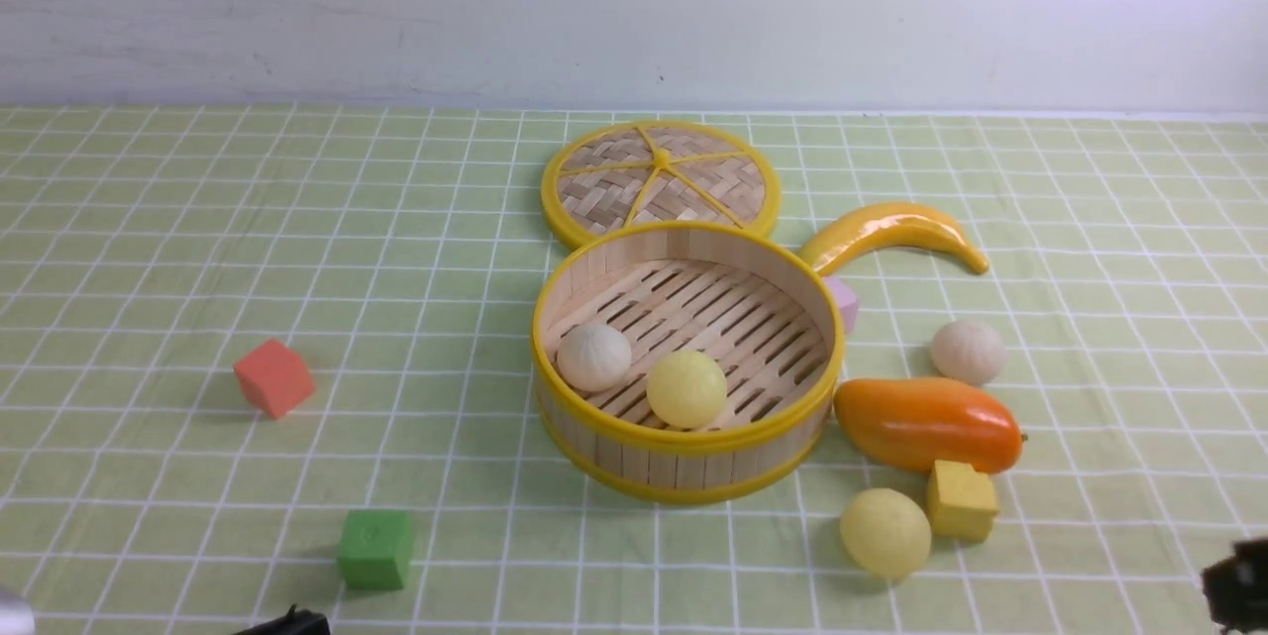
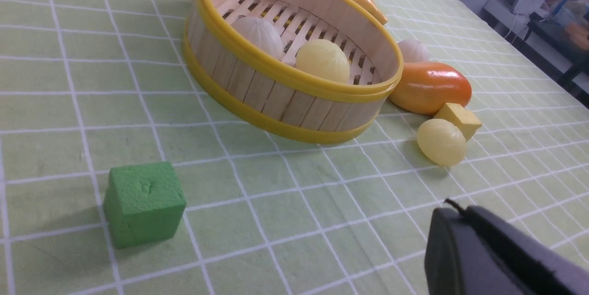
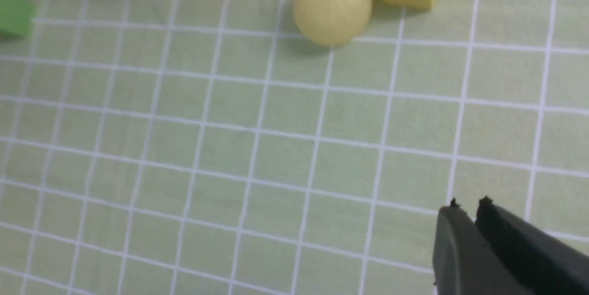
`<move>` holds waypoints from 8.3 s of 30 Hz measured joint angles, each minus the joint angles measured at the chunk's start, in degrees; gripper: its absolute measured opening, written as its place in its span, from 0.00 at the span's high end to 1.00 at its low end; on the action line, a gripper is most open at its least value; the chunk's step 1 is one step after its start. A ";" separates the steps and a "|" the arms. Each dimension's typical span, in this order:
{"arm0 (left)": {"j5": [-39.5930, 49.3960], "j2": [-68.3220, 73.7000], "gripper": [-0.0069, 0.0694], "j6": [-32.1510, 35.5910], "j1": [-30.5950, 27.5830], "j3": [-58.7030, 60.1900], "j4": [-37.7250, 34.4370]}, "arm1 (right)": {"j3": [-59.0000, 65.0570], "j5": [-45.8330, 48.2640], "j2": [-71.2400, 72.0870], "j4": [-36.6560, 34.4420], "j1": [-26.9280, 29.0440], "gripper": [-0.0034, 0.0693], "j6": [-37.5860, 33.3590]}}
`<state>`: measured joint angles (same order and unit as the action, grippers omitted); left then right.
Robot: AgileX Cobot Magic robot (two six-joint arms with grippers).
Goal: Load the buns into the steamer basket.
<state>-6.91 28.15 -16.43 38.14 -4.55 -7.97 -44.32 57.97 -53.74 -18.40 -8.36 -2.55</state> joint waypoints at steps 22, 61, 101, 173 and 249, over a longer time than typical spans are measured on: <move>0.16 -0.05 0.90 0.00 0.00 0.00 0.00 | -16.92 -18.95 -44.20 6.79 -15.56 0.47 6.67; 0.16 -0.05 0.86 0.00 0.00 0.00 0.00 | -42.71 -20.08 -52.40 8.52 -15.61 0.93 -1.56; 0.16 -0.05 0.81 0.00 0.00 0.00 -0.02 | -50.69 -8.49 -64.89 14.01 1.35 0.54 9.23; 0.16 -0.05 0.78 0.00 0.00 0.00 -0.02 | -39.80 -0.22 -35.42 6.59 -14.02 0.72 1.88; 1.75 -2.84 0.70 1.67 -5.95 0.02 -0.02 | 45.17 -34.88 54.34 13.11 3.20 0.92 4.99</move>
<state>-5.16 25.31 -14.77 32.20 -4.53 -8.00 0.84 23.09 0.59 -5.29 -5.16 2.44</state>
